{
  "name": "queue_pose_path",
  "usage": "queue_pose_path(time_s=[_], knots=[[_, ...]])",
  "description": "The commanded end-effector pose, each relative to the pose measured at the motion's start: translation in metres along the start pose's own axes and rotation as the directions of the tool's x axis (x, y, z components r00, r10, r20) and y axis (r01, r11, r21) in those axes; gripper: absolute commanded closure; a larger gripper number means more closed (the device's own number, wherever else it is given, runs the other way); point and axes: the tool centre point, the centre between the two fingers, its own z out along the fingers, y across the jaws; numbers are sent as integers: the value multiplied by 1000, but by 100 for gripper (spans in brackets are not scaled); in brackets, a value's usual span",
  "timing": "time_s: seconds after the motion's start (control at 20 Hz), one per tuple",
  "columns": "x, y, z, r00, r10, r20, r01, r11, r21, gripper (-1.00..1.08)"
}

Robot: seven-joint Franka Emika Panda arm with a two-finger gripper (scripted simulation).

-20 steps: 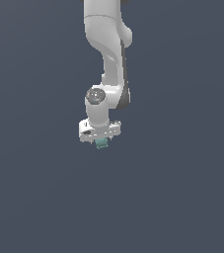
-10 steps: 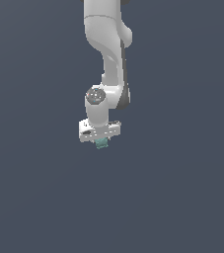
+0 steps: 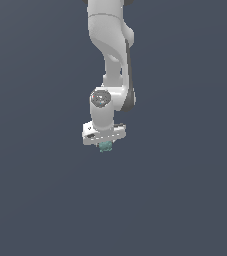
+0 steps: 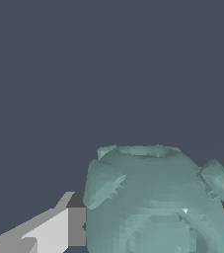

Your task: Pick up the object and move it to a goal position.

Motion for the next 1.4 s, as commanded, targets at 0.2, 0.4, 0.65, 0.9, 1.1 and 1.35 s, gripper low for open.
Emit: queue_pose_path(time_s=[0.2,0.4,0.65,0.9,1.1,1.35], knots=[[33,-24,-14,1000,-1,-1,1,1000,0,108],[60,-43,-25,1000,-1,-1,1,1000,0,108],[95,-68,-39,1000,-1,-1,1,1000,0,108],[127,-90,-51,1000,-1,0,1,1000,0,108],[149,-105,-60,1000,-1,0,1,1000,0,108],[174,-121,-70,1000,-1,0,1,1000,0,108]])
